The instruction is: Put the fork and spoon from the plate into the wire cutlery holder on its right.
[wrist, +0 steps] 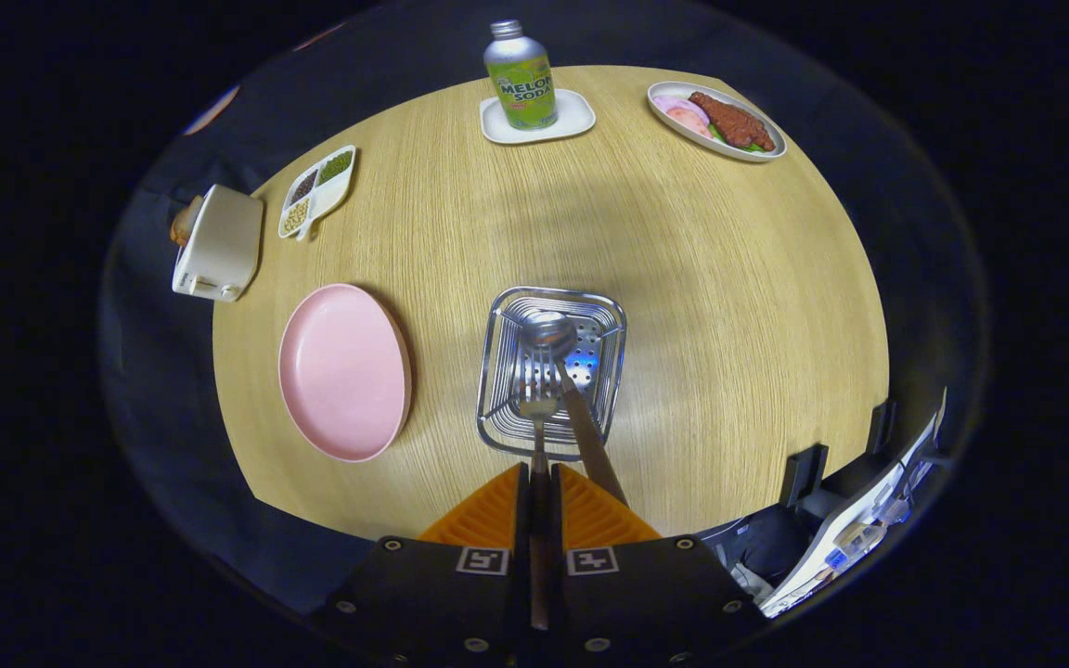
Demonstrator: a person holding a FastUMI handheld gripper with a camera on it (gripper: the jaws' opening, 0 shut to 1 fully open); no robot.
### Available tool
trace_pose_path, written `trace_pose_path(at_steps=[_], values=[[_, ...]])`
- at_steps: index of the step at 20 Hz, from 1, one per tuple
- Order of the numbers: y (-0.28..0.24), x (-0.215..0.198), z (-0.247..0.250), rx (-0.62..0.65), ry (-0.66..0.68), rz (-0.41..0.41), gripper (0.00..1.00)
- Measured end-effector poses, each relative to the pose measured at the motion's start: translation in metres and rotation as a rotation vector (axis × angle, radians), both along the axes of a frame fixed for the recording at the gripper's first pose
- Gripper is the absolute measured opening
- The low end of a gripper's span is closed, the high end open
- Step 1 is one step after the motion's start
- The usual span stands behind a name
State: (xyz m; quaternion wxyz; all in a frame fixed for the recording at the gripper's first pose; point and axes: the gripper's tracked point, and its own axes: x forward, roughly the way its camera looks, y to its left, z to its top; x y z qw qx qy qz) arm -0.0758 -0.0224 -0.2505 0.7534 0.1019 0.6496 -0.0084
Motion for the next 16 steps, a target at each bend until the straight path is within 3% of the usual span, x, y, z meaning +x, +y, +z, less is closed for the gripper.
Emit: trace_pose_path(at_steps=[6, 10, 14, 15, 16], values=[[-0.012, 0.018, 0.010, -0.085, -0.107, 0.043, 0.11], [-0.015, 0.044, 0.036, -0.105, -0.275, 0.022, 0.14], [-0.022, 0.078, 0.078, -0.121, -0.541, 0.008, 0.34], [-0.022, 0.085, 0.088, -0.132, -0.598, 0.007, 0.45], [-0.020, 0.090, 0.097, -0.131, -0.653, 0.004, 0.50]])
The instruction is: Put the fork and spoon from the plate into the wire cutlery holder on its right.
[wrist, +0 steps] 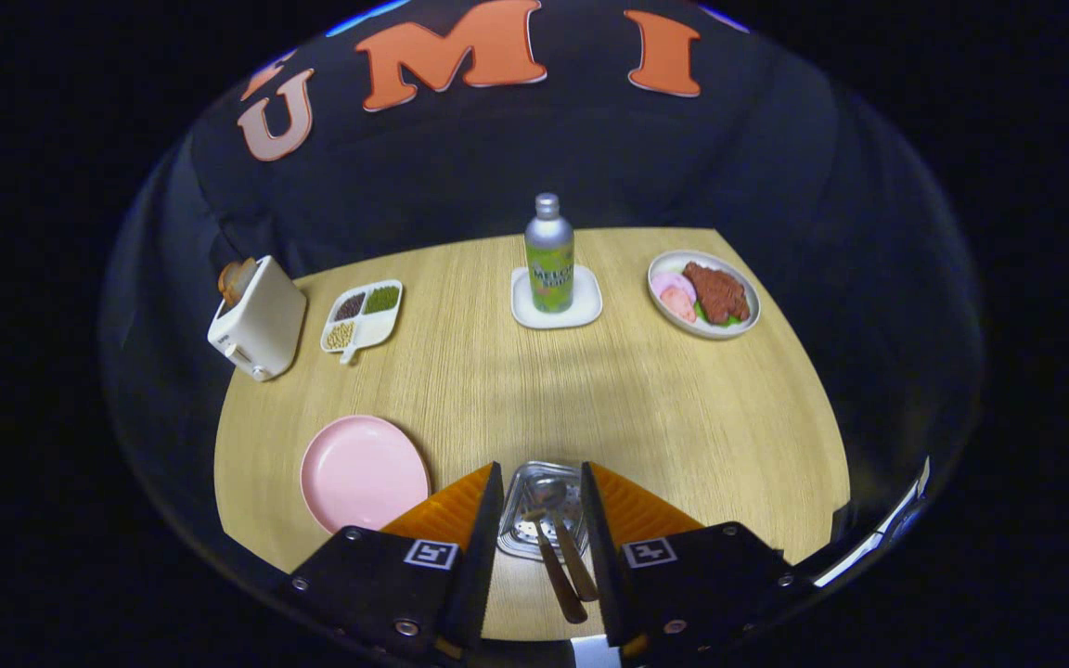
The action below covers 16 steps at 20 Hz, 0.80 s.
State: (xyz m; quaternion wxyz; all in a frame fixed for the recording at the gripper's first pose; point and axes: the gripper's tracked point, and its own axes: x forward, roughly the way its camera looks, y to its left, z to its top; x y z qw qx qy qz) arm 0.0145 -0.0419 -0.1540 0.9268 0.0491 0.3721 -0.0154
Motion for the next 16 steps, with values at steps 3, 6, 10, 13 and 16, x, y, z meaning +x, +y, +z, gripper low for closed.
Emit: trace_pose_path(at_steps=[3, 6, 10, 13, 16], values=[[0.010, 0.013, 0.026, 0.033, -0.142, 0.001, 0.70], [0.016, 0.028, 0.051, 0.022, -0.292, 0.005, 0.79], [0.026, 0.039, 0.072, -0.044, -0.448, 0.031, 0.85], [0.044, 0.043, 0.091, -0.029, -0.556, 0.051, 0.89], [0.054, 0.042, 0.104, -0.034, -0.631, 0.067, 0.90]])
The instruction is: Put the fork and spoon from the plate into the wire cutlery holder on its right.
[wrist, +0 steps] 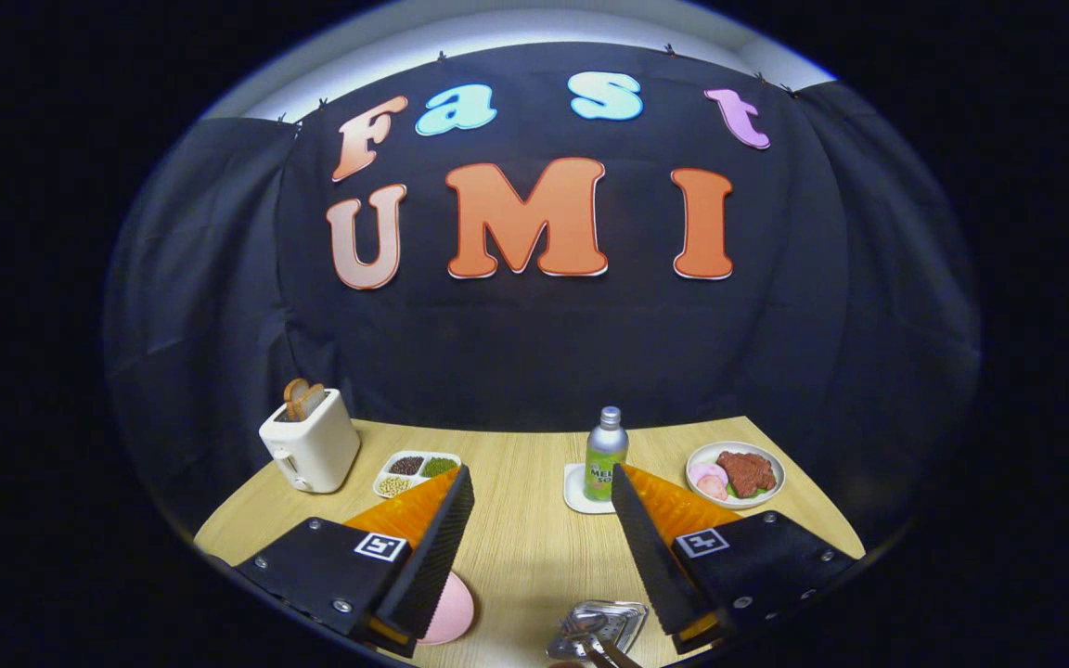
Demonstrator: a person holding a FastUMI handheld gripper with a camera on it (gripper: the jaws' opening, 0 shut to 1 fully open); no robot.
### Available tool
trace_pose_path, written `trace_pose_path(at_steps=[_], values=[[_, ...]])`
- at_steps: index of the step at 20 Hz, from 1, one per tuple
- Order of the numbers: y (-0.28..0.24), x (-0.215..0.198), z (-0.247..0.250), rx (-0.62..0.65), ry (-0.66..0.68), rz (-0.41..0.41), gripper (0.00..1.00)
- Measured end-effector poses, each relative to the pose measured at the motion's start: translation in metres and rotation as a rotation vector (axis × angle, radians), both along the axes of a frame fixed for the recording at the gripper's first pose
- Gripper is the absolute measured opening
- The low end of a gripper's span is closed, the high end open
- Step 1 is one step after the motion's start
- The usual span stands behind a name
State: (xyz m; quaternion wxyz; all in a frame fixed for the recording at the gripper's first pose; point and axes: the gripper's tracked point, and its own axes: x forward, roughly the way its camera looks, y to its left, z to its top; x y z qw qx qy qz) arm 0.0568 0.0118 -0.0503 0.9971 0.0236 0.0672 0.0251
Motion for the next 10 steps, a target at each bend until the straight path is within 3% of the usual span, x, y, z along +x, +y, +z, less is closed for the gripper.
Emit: trace_pose_path(at_steps=[10], values=[[0.013, -0.004, 0.020, 0.006, -0.085, 0.019, 0.90]])
